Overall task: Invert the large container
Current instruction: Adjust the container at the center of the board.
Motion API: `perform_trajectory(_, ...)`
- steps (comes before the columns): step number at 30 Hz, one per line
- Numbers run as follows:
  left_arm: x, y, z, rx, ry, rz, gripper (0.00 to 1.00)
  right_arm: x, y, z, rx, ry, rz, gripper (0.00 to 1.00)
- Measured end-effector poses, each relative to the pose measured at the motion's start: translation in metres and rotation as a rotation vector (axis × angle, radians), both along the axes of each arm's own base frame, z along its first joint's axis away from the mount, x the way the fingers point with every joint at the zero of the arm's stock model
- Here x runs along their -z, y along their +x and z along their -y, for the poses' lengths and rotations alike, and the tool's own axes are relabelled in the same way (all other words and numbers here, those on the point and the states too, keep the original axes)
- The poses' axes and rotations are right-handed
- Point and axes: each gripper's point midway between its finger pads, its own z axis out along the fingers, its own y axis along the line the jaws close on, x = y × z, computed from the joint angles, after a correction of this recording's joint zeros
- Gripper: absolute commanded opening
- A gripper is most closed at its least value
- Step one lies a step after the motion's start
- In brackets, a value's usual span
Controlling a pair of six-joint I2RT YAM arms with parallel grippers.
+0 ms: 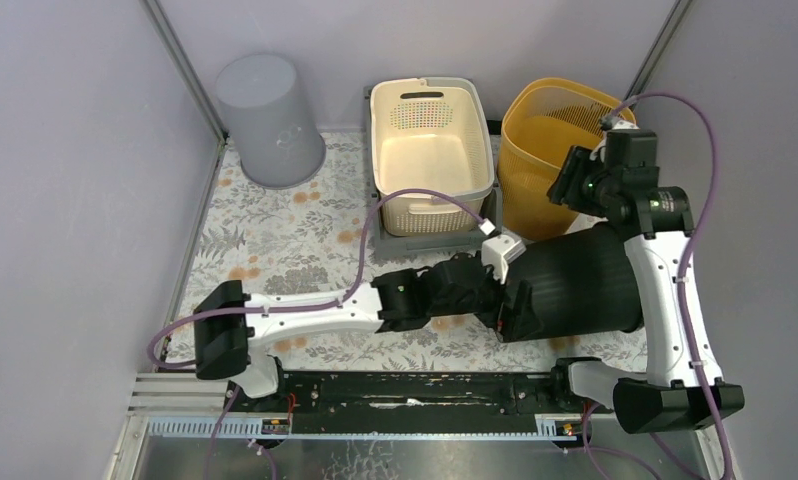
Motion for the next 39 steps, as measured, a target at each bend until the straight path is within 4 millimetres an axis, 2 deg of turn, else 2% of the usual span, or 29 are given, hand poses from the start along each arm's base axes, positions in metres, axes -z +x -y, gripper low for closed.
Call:
perform_trajectory(6, -0.017, 0.029, 0.023, -0.067, 0.039, 0.124, 1.0, -0.019, -0.002, 0.052, 0.171, 0.001, 0.057, 0.65)
perform_trajectory(9, -0.019, 0.049, 0.037, -0.111, 0.071, 0.189, 1.0, -0.018, -0.007, 0.069, 0.234, -0.018, 0.059, 0.75)
perform_trajectory(11, -0.012, 0.061, 0.045, -0.131, 0.097, 0.212, 1.0, -0.012, -0.009, 0.079, 0.277, -0.056, 0.044, 0.82)
perform_trajectory(15, 0.019, 0.085, 0.05, -0.157, 0.159, 0.216, 1.0, 0.003, -0.009, 0.098, 0.343, -0.117, -0.005, 0.84)
perform_trajectory(16, 0.016, 0.092, 0.05, -0.169, 0.145, 0.222, 1.0, 0.007, -0.008, 0.102, 0.353, -0.119, -0.02, 0.85)
perform_trajectory(19, 0.015, 0.117, 0.034, -0.216, 0.142, 0.224, 1.0, 0.023, -0.004, 0.114, 0.385, -0.102, -0.065, 0.86)
perform_trajectory(21, 0.017, 0.132, 0.014, -0.254, 0.146, 0.221, 1.0, 0.034, -0.003, 0.12, 0.398, -0.084, -0.097, 0.86)
perform_trajectory(27, 0.032, 0.154, -0.02, -0.316, 0.184, 0.197, 1.0, 0.045, 0.002, 0.118, 0.375, -0.054, -0.113, 0.87)
perform_trajectory(29, 0.052, 0.154, -0.034, -0.329, 0.199, 0.15, 1.0, 0.048, 0.003, 0.117, 0.366, -0.049, -0.114, 0.87)
perform_trajectory(34, 0.052, 0.15, -0.048, -0.344, 0.175, 0.121, 1.0, 0.049, 0.0, 0.116, 0.365, -0.048, -0.103, 0.87)
perform_trajectory(39, 0.055, 0.143, -0.051, -0.333, 0.161, 0.107, 1.0, 0.04, -0.012, 0.114, 0.376, -0.054, -0.083, 0.88)
